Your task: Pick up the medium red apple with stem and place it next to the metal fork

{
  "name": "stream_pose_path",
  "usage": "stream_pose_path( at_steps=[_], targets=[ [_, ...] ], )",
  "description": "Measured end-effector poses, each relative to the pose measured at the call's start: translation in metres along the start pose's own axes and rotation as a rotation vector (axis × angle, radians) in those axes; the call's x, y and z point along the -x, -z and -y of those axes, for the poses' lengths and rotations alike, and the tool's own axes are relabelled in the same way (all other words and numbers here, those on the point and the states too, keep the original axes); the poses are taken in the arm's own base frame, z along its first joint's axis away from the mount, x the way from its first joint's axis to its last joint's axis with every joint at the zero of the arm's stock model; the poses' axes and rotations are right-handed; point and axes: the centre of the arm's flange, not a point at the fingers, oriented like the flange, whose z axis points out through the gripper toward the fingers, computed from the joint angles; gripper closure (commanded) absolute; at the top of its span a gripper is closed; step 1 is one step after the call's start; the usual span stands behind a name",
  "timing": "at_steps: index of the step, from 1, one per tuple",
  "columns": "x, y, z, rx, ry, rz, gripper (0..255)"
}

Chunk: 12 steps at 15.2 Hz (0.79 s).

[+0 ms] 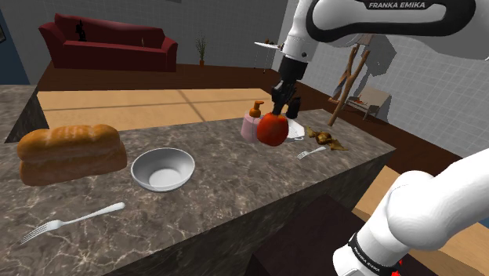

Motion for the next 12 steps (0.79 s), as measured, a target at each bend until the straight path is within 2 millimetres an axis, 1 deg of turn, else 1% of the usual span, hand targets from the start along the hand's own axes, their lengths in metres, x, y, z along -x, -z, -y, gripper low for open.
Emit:
stream_pose_path(
  at_steps=[5, 8, 9, 11, 12],
  targets=[
    [-0.010, -0.008, 0.063, 0.000, 0.000, 0.000, 255],
    [-0.018, -0.009, 0.102, 0.000, 0.000, 0.000, 255],
    [-0.015, -0.010, 0.114, 0.000, 0.000, 0.000, 255],
    [-0.021, -0.010, 0.141, 0.001, 0.000, 0.000, 255],
    [-0.023, -0.015, 0.153, 0.001, 0.000, 0.000, 255]
  ],
)
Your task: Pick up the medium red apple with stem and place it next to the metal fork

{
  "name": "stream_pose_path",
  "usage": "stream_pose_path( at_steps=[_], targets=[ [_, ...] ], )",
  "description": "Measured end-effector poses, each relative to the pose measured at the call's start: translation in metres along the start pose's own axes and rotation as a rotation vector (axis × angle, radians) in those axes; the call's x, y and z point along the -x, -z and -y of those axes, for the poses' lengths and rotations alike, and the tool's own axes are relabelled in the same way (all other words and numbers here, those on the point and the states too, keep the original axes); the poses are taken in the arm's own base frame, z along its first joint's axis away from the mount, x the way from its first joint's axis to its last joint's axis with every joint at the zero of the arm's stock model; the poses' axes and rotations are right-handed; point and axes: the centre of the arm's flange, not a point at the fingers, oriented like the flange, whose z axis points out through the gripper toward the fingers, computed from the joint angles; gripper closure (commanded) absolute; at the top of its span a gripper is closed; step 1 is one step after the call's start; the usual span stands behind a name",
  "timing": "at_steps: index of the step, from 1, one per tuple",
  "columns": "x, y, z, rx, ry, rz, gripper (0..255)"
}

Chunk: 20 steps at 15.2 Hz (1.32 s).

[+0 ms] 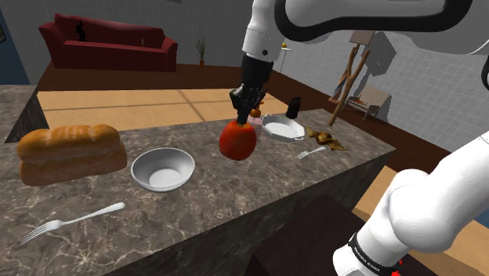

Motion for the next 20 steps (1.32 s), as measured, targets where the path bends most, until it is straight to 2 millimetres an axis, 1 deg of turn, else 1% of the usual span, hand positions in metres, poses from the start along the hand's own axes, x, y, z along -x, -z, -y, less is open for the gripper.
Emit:
stream_pose_path(
  at_steps=[4, 5, 10, 12, 14, 17, 19, 20],
  targets=[
    [-0.007, -0.004, 0.054, 0.000, 0.000, 0.000, 255],
    [-0.009, -0.006, 0.064, 0.000, 0.000, 0.000, 255],
    [-0.018, -0.012, 0.135, 0.000, 0.001, 0.001, 255],
    [-0.021, -0.012, 0.159, 0.000, 0.001, 0.000, 255],
    [-0.028, -0.014, 0.184, -0.001, 0.001, 0.000, 255],
    [-0.032, -0.015, 0.224, -0.001, 0.001, 0.000, 255],
    [-0.038, -0.021, 0.250, -0.001, 0.001, 0.000, 255],
    [-0.039, -0.020, 0.262, -0.001, 0.001, 0.001, 255]
  ],
)
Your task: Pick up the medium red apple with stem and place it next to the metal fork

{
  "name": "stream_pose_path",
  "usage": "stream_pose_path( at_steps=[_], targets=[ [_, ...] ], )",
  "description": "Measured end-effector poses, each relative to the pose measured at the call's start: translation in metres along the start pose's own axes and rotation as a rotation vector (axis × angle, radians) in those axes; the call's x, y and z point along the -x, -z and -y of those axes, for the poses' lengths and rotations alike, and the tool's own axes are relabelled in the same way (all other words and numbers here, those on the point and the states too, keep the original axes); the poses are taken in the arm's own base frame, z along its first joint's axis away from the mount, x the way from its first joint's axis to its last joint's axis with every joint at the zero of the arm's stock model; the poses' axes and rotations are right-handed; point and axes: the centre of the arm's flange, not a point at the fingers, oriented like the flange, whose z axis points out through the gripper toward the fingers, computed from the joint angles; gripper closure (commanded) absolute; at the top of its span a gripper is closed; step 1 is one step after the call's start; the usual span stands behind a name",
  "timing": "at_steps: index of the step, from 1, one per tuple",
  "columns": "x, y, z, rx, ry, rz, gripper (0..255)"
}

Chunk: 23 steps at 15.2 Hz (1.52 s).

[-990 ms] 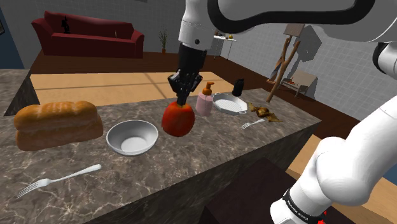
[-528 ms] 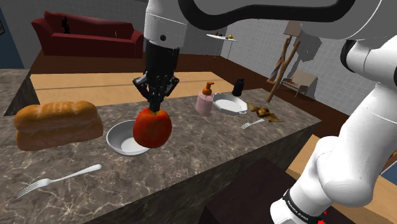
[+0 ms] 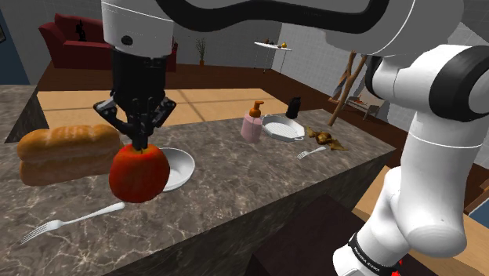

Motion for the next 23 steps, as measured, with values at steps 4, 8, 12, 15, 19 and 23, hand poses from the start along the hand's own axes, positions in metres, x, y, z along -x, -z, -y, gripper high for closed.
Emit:
stream_pose_path(
  at_steps=[4, 8, 12, 15, 19, 23],
  targets=[
    [-0.007, -0.007, 0.052, -0.001, 0.000, 0.000, 255],
    [-0.008, -0.028, 0.057, 0.000, -0.002, 0.000, 255],
    [-0.007, -0.049, 0.055, 0.001, -0.002, 0.000, 255],
    [-0.007, -0.066, 0.054, 0.001, -0.002, 0.000, 255],
    [-0.008, -0.086, 0.053, 0.001, -0.002, 0.000, 255],
    [-0.006, -0.107, 0.051, 0.001, -0.002, 0.000, 255]
  ],
)
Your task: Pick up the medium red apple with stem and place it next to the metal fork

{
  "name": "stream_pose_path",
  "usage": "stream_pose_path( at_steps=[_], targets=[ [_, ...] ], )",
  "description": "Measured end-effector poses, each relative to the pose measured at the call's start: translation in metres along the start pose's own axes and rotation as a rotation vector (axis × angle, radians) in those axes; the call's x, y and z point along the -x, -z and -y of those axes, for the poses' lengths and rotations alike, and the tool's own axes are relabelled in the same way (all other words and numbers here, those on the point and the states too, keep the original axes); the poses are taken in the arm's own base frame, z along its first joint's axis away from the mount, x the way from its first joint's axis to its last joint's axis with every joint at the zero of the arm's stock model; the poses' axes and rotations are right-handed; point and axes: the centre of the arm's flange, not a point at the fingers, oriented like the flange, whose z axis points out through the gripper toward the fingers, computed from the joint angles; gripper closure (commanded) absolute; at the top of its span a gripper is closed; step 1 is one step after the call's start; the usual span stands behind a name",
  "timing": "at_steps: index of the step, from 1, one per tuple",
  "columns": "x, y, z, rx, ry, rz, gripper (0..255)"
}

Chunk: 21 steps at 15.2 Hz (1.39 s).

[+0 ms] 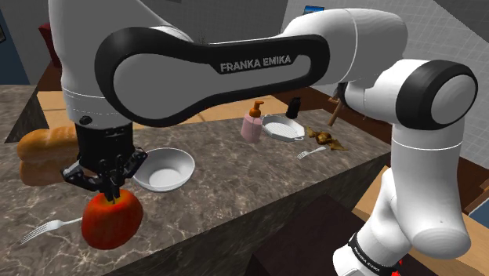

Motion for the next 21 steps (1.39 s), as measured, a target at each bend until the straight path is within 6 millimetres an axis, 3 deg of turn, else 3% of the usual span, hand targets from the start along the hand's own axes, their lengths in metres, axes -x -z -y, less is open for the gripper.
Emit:
stream_pose_path(
  at_steps=[11, 18, 19, 21],
  targets=[
    [0.001, -0.056, -0.004, 0.000, 0.000, 0.000, 255],
    [0.001, -0.064, -0.006, 0.000, 0.000, 0.000, 255],
    [0.001, -0.064, -0.006, 0.000, 0.000, 0.000, 0],
    [0.001, -0.064, -0.006, -0.001, 0.000, 0.000, 0]
  ],
)
